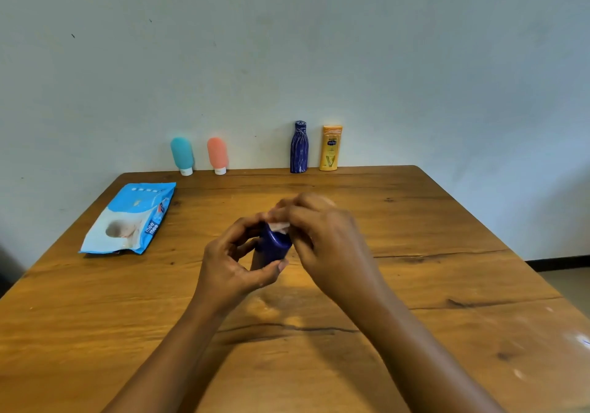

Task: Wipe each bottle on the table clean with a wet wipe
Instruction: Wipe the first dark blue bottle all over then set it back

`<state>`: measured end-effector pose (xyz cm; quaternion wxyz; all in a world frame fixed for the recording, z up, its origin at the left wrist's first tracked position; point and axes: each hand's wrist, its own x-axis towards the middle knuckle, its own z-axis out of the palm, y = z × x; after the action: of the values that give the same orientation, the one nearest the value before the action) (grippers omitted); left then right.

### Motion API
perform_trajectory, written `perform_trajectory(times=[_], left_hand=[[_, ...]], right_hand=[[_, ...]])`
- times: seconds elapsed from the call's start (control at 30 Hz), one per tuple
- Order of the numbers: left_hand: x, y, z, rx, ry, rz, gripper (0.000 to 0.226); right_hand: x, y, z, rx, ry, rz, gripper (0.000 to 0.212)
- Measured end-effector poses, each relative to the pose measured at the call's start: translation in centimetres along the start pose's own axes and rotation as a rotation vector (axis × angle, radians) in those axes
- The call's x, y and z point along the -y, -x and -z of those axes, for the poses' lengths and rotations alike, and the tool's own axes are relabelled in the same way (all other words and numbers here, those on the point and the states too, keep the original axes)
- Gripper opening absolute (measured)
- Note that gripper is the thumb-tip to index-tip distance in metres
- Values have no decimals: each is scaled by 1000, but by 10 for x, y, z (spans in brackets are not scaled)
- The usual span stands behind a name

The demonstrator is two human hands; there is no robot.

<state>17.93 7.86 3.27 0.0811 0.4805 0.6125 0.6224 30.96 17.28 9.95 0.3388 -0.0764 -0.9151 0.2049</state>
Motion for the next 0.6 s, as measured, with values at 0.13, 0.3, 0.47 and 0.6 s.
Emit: perform_trajectory(times=[0.13, 0.3, 0.47, 0.6], left_hand=[[10, 3, 0, -31, 25, 53, 62], [23, 0, 4, -114, 142, 128, 67], [44, 3, 18, -68, 82, 246, 67], [53, 4, 30, -33, -128, 316, 60]], right_hand=[[-9, 26, 2, 44, -44, 3, 29], [-45, 22, 7, -59, -193, -184, 27], [-76, 14, -17, -125, -345, -369, 17], [-96, 11, -42, -142, -416, -447, 19]])
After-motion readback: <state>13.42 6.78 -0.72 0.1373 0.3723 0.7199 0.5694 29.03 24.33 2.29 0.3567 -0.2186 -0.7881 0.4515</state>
